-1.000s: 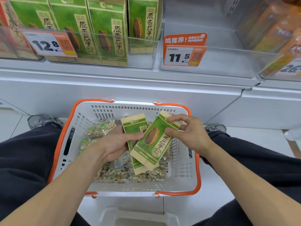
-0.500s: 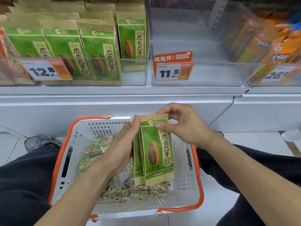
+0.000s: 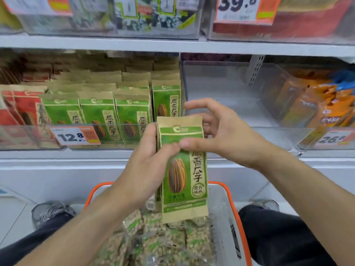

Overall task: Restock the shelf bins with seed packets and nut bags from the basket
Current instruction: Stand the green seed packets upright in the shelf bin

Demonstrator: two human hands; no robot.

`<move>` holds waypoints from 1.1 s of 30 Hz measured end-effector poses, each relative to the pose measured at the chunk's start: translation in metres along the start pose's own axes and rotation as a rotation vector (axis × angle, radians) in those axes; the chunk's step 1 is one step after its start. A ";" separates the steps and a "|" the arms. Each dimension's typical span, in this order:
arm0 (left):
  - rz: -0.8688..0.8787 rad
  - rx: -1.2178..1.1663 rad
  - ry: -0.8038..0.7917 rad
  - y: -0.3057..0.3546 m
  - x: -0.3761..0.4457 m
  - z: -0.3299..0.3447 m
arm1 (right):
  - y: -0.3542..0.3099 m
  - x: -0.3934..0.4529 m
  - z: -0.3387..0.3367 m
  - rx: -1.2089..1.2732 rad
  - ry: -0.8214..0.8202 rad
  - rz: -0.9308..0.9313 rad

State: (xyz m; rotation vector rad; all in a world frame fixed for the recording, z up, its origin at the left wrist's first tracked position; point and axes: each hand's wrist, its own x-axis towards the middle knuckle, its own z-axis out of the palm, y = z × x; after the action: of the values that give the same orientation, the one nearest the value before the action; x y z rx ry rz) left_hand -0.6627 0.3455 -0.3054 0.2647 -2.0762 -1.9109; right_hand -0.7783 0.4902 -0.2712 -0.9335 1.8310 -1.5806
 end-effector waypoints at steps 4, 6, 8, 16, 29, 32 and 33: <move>0.239 0.228 0.054 0.010 0.015 -0.007 | -0.014 0.012 -0.009 -0.176 -0.140 -0.026; 0.336 0.342 0.100 0.012 0.027 -0.013 | -0.017 0.019 -0.004 -0.212 -0.015 -0.131; 0.438 0.426 0.152 0.011 0.041 -0.023 | -0.019 0.025 0.000 -0.348 0.142 -0.295; 0.489 1.068 0.344 -0.029 0.080 -0.071 | -0.016 0.064 -0.002 -0.563 0.463 -0.585; 0.419 1.185 0.315 -0.041 0.076 -0.078 | 0.025 0.105 0.011 -1.037 0.399 -0.258; 0.416 1.152 0.362 -0.041 0.076 -0.073 | 0.028 0.105 0.012 -1.047 0.430 -0.255; 0.436 1.132 0.389 -0.042 0.075 -0.071 | 0.030 0.104 0.012 -1.046 0.434 -0.261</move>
State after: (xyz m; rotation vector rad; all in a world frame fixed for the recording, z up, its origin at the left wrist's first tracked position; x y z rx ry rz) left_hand -0.7117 0.2493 -0.3346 0.3351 -2.4064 -0.2734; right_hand -0.8371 0.4028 -0.2985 -1.3545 3.0476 -0.9062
